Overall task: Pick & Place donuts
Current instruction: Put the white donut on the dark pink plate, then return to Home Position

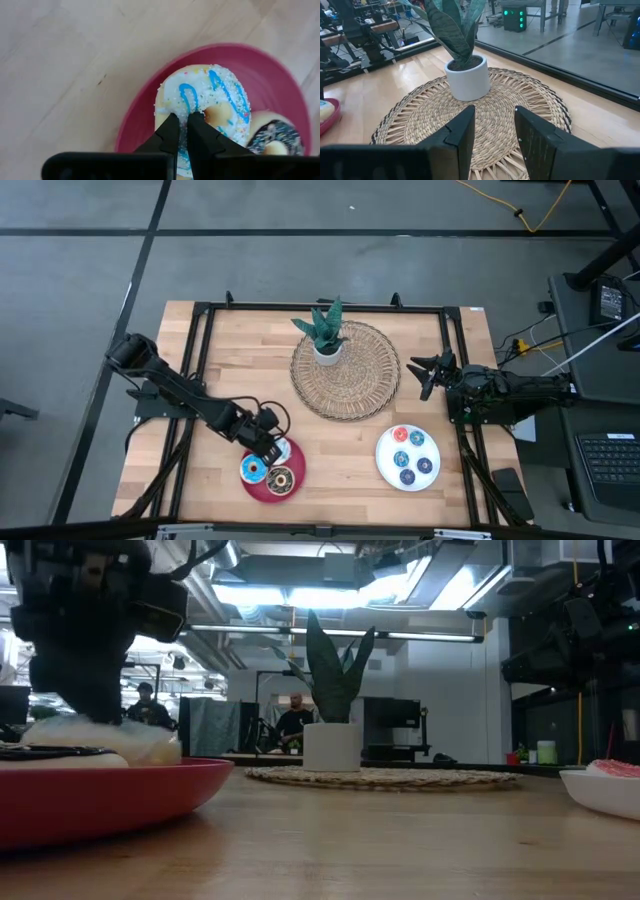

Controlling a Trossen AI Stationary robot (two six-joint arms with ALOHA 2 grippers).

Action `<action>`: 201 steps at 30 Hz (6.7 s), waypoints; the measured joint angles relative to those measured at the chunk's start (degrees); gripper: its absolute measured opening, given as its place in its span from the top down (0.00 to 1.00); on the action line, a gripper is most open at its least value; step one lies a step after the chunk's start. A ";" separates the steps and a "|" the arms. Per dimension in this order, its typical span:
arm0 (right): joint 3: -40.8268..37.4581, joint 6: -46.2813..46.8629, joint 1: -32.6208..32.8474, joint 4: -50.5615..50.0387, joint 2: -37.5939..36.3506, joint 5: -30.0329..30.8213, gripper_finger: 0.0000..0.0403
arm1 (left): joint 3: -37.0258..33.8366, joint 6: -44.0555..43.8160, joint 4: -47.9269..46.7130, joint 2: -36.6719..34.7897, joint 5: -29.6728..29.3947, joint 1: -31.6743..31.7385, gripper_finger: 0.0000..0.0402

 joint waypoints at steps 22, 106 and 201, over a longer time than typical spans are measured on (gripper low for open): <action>0.00 0.02 0.02 0.00 0.00 0.00 0.65 | 0.02 6.87 0.20 0.28 2.41 1.90 0.61; 0.00 0.06 0.00 0.00 -0.02 0.00 0.65 | -43.89 69.74 19.85 -83.47 3.88 31.25 0.12; 0.01 0.01 0.02 0.00 0.00 0.00 0.65 | -43.98 72.55 19.56 -86.22 5.44 31.27 0.12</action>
